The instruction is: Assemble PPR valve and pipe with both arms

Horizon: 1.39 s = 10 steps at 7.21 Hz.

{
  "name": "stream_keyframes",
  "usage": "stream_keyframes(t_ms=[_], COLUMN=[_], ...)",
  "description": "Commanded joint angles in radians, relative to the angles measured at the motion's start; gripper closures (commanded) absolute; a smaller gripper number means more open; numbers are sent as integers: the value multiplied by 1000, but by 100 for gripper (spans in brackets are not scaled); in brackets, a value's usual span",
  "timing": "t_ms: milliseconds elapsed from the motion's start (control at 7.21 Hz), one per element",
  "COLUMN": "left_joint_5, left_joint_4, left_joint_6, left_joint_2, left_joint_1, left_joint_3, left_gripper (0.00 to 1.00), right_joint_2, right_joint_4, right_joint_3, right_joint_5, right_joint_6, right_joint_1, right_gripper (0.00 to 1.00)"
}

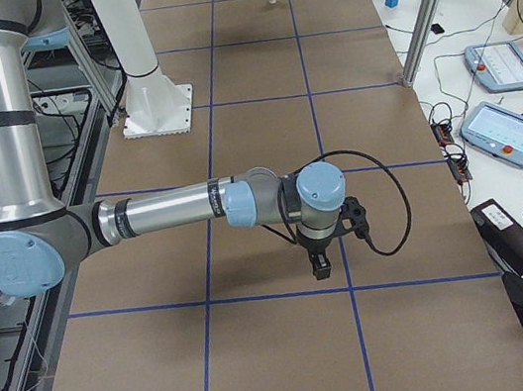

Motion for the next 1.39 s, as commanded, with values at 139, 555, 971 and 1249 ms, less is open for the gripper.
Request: stream_keyframes(t_ms=[139, 555, 971, 1249], left_joint_5=[3, 3, 5, 5], left_joint_4=[-120, -122, -118, -123], left_joint_6=[-60, -54, -55, -57], left_joint_2=[10, 7, 6, -2], left_joint_1=[55, 57, 98, 112], left_joint_3=[77, 117, 134, 155], left_gripper=[0, 0, 0, 0], right_joint_2=[2, 8, 6, 11], right_joint_4=[0, 0, 1, 1], right_joint_3=[-1, -6, -6, -8], right_joint_5=[0, -2, -2, -2], right_joint_6=[-2, -2, -2, -2], right_joint_1=[0, -2, -2, 0], right_gripper=[1, 1, 1, 1])
